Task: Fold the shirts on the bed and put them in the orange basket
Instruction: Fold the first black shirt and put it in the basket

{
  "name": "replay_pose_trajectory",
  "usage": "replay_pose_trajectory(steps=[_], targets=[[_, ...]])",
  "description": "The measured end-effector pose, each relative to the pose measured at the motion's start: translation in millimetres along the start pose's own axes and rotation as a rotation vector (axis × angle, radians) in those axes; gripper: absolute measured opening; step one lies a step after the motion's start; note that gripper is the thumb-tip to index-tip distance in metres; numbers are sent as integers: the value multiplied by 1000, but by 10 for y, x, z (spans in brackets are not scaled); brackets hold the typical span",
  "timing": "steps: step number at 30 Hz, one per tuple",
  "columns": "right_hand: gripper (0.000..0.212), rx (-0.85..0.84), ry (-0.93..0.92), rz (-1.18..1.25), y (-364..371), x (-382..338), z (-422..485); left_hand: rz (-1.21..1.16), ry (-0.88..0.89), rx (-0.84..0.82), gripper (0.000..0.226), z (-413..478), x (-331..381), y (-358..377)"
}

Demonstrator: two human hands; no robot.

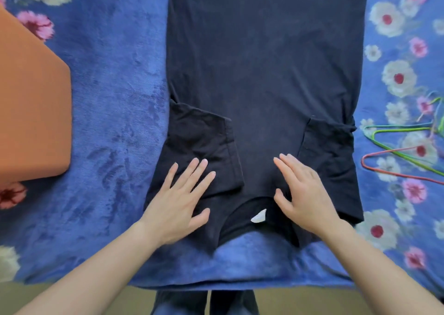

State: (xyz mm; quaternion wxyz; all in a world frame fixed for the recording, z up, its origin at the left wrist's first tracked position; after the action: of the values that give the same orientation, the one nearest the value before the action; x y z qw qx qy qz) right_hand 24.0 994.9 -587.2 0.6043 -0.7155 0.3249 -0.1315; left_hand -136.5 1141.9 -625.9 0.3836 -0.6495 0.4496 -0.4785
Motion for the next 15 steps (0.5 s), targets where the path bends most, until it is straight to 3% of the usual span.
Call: replay_pose_trajectory(steps=[4,6,8,10,12,13,15], targets=[[90,-181,-54,-216,-7,642,-573,46,175,-27,95,-179,314,86],[107,-308,-98,-302,160,815,-791,154,160,-84,108,-200,307,194],[115,-368,-101,-340,307,897,-907,268,124,-136,106,-179,321,288],[111,-324,-78,-321,384,910,-858,325,93,-108,87,-118,352,323],[86,-242,-97,-277,402,869,-725,350,59,-118,66,1,387,342],[74,-221,-68,-236,396,876,-640,334,24,-147,62,76,397,290],[69,-234,108,-3,337,979,-450,279,-68,-144,78,262,378,47]])
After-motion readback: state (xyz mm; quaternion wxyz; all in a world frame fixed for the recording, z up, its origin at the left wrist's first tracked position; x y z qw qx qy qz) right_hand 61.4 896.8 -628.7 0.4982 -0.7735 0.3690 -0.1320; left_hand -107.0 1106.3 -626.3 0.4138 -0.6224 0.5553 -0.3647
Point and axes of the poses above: each hand's wrist, its own z-axis towards the middle knuckle, its own y-axis out of the palm, x = y × z, the point moved 9 cm from there along z, towards the middle knuckle, and after that the axes turned 2 degrees about y, right-handed, at the moved point
